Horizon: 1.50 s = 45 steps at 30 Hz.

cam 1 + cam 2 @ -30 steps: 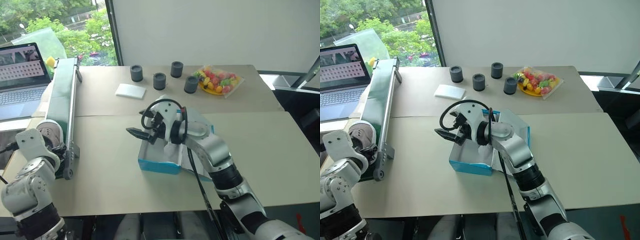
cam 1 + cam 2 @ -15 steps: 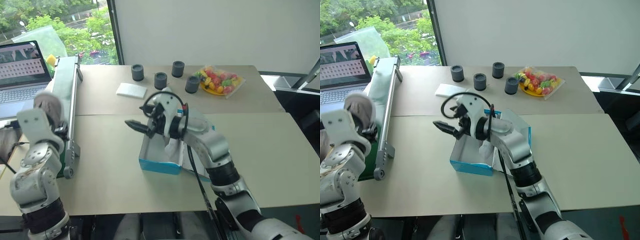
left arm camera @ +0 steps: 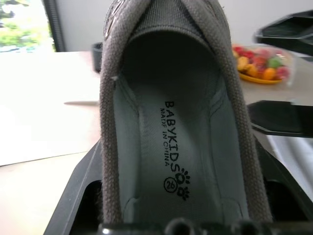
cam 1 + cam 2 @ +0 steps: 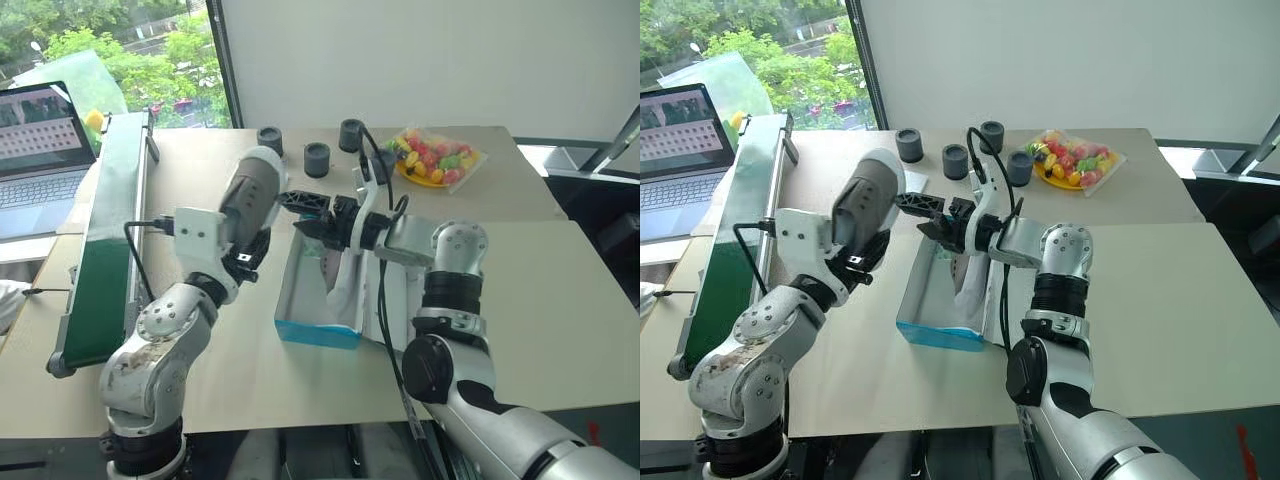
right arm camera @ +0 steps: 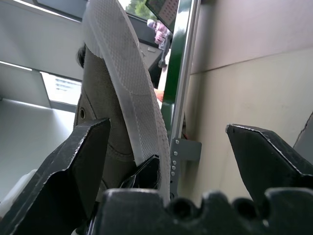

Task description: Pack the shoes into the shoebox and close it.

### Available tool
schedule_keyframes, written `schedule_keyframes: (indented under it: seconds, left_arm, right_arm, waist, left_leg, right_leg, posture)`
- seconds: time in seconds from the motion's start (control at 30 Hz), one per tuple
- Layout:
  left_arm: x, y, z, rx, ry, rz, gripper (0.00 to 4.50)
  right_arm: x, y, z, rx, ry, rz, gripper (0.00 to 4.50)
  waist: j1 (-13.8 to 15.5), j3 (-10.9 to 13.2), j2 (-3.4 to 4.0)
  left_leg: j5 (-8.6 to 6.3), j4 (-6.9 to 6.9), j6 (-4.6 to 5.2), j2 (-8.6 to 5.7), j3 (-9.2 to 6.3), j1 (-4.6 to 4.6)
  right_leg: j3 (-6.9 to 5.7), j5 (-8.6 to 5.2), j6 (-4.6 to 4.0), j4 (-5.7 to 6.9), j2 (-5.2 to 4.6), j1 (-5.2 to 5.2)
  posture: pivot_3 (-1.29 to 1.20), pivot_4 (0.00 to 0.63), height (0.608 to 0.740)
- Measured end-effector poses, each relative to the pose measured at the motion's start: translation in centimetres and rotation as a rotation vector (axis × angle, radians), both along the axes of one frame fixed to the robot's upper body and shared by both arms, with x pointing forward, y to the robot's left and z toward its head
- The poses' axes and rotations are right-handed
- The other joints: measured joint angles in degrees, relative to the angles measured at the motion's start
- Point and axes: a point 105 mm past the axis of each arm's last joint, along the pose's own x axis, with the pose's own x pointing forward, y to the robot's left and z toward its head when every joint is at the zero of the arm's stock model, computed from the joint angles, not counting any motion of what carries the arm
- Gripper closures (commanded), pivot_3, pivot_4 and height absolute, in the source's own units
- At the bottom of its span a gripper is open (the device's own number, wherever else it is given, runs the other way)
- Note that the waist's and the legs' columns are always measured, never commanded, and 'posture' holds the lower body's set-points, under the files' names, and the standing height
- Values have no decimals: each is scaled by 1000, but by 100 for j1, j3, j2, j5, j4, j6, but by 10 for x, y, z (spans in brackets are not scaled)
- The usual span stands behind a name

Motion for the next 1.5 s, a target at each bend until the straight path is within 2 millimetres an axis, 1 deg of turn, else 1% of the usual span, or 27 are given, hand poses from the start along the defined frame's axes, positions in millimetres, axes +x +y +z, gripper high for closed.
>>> schedule_keyframes:
  seconds: [0.27, 0.5, 0.6, 0.77, 0.8, 0.83, 0.87, 0.9, 0.93, 0.97, 1.0, 1.07, 1.13, 1.17, 1.2, 1.4, 1.47, 1.5]
  left_arm:
    - [3, -13, 8, -14, -16, -36, 2099]
    - [7, -22, 2, -24, 15, -62, 2099]
    - [10, -24, 4, -35, 12, -70, 2099]
    - [10, -25, 7, -38, 3, -68, 2099]
    - [10, -24, 7, -38, 4, -67, 2113]
    - [10, -24, 7, -38, 5, -66, 2113]
    - [10, -24, 7, -37, 6, -66, 2113]
    - [10, -24, 7, -37, 5, -65, 2113]
    - [10, -24, 8, -38, 2, -62, 2113]
    - [10, -23, 9, -38, -1, -60, 2113]
    - [10, -23, 10, -39, -5, -59, 2113]
    - [10, -23, 11, -39, -10, -56, 2113]
    - [10, -22, 11, -37, -10, -53, 2113]
    - [10, -22, 11, -37, -10, -53, 2113]
    - [10, -22, 11, -36, -10, -52, 2113]
    - [8, -23, 10, -2, -8, -52, 2113]
    - [7, -23, 9, 17, -12, -52, 1179]
    - [7, -22, 9, 18, -17, -49, 845]
  right_arm:
    - [-3, -1, 10, -10, -42, -10, 0]
    - [-9, 5, 16, -35, -87, 7, 0]
    - [-12, 8, 18, -45, -102, 18, 0]
    - [-12, 8, 21, -25, -106, 12, 0]
    - [-11, 8, 21, -25, -106, 9, 526]
    - [-11, 8, 22, -25, -106, 4, 635]
    - [-11, 8, 22, -25, -106, 0, 1085]
    - [-10, 8, 21, -30, -104, -8, 1322]
    - [-9, 8, 20, -38, -101, -13, 1759]
    - [-8, 9, 19, -41, -99, -18, 2096]
    - [-8, 9, 19, -43, -98, -24, 2330]
    - [-7, 9, 18, -46, -98, -27, 3066]
    - [-7, 10, 18, -49, -99, -29, 3558]
    - [-7, 10, 18, -49, -100, -30, 3726]
    - [-7, 10, 18, -49, -99, -30, 3758]
    - [-9, 9, 15, -34, -84, -22, 3788]
    - [-9, 9, 15, -37, -80, -26, 3789]
    - [-9, 9, 15, -33, -77, -26, 3789]
  waist:
    - [6, 0, 0]
    - [15, 0, 0]
    - [10, 0, 0]
    - [8, 0, 0]
    - [9, 0, 0]
    - [10, 0, 0]
    - [10, 0, 0]
    - [10, 0, 0]
    - [8, 0, 0]
    - [8, 0, 0]
    - [8, 0, 0]
    - [8, 0, 0]
    - [9, 0, 0]
    - [11, 0, 0]
    - [12, 0, 0]
    - [8, 0, 0]
    - [6, 0, 0]
    - [6, 0, 0]
  left_leg:
    - [0, 8, 0, -3, -2, 4]
    - [0, 10, 1, -3, -2, 4]
    - [0, 10, 1, -3, -2, 4]
    - [-1, 10, 1, -3, -2, 4]
    - [-1, 10, 1, -3, -2, 4]
    - [-1, 10, 1, -3, -2, 4]
    - [-1, 10, 1, -3, -2, 4]
    - [-1, 10, 1, -3, -2, 4]
    - [-1, 10, 1, -3, -2, 4]
    - [-1, 10, 1, -3, -2, 4]
    - [-1, 10, 1, -3, -2, 4]
    - [-1, 10, 2, -3, -2, 4]
    - [-1, 10, 2, -3, -2, 3]
    - [-1, 10, 2, -3, -2, 3]
    - [-1, 10, 2, -3, -2, 3]
    - [-1, 10, 2, -2, -2, 3]
    - [-1, 10, 2, -2, -2, 4]
    - [-1, 10, 2, -2, -3, 4]
  right_leg:
    - [-8, 1, 5, -6, 1, 17]
    - [-8, 1, 5, -7, 0, 17]
    - [-9, 1, 5, -7, 2, 18]
    - [-8, 1, 5, -8, 1, 18]
    - [-8, 1, 5, -8, 1, 18]
    - [-8, 1, 6, -8, 1, 18]
    - [-8, 1, 6, -8, 1, 18]
    - [-8, 1, 6, -8, 1, 18]
    - [-8, 1, 6, -8, 1, 18]
    - [-8, 1, 6, -8, 2, 18]
    - [-8, 0, 6, -8, 2, 18]
    - [-8, 0, 6, -9, 1, 18]
    - [-9, 0, 6, -9, 1, 18]
    - [-9, 0, 6, -9, 1, 18]
    - [-9, 0, 6, -9, 1, 18]
    - [-8, 0, 6, -9, 2, 18]
    - [-8, 0, 6, -8, 2, 18]
    - [-8, 0, 6, -9, 2, 17]
  posture:
    - [0, 150, 740]
    - [0, 150, 740]
    - [0, 150, 740]
    - [0, 150, 740]
    - [0, 150, 740]
    - [0, 150, 740]
    - [0, 150, 740]
    - [0, 150, 740]
    - [0, 150, 740]
    - [0, 150, 740]
    - [0, 150, 740]
    - [0, 150, 740]
    - [0, 150, 740]
    - [0, 150, 740]
    - [0, 150, 740]
    - [0, 150, 740]
    - [0, 150, 740]
    - [0, 150, 740]
